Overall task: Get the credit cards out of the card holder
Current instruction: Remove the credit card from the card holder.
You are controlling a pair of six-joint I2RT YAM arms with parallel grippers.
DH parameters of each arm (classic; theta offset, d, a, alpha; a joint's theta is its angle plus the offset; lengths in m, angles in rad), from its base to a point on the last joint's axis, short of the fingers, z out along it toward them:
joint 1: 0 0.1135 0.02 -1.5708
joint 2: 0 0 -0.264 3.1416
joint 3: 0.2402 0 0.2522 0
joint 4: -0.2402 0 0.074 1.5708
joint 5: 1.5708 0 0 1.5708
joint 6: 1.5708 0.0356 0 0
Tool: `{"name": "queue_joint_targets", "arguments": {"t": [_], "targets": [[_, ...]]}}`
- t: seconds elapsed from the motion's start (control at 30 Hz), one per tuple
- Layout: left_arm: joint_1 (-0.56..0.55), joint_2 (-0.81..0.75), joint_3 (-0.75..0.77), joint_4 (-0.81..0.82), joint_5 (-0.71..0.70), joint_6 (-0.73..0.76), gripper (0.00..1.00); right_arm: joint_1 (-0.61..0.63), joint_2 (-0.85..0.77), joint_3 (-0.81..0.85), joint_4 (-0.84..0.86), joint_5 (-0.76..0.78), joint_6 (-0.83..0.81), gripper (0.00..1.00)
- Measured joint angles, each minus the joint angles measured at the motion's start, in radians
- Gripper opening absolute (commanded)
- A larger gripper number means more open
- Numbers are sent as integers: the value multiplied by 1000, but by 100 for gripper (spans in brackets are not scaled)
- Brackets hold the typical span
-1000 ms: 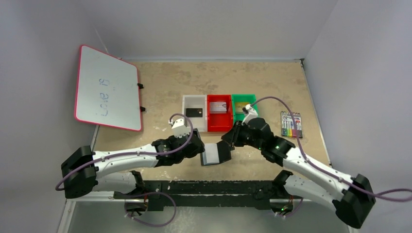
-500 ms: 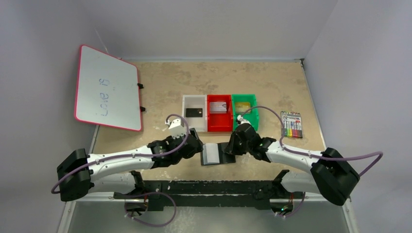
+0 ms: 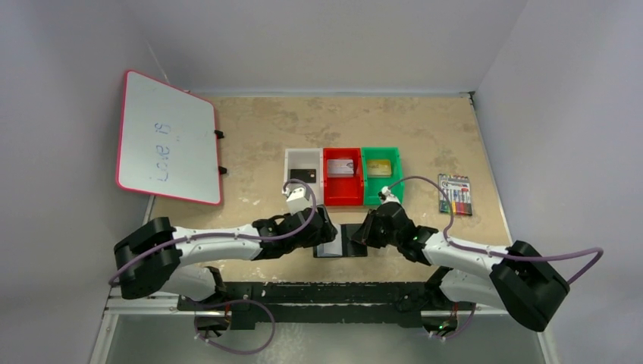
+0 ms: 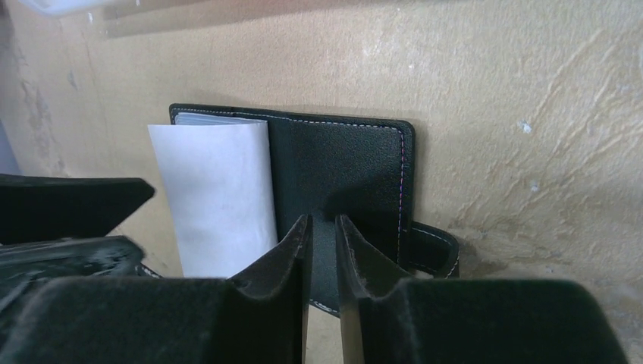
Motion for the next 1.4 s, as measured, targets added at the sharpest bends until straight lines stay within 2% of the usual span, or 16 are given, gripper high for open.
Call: {"name": "queue_joint_targets", "arguments": {"t": [0.2,0.33,0.57,0.67,0.77,0.87,0.97,1.27,1.4], "targets": [[0,91,0,105,71,-3,62,0,-54,-27,-18,12,35,23],[0,102,0,159,97,-10,62,0,-74,-40,-23,14,47,23],[-2,102,26,145,93,-9,62,0,-72,-41,-22,12,55,23],[-2,113,28,180,116,-9,59,0,-76,-37,-34,19,62,24],[-3,166,50,222,153,-5,53,1,-119,-25,-98,47,64,27],[-10,229,85,256,184,-1,45,1,-216,-22,-163,69,75,28],[-18,268,117,264,197,2,42,1,-317,-14,-238,106,92,29],[-45,318,233,228,185,48,41,1,-419,121,-558,286,238,35],[-47,377,254,217,184,52,41,1,-445,153,-634,352,253,35]]}}
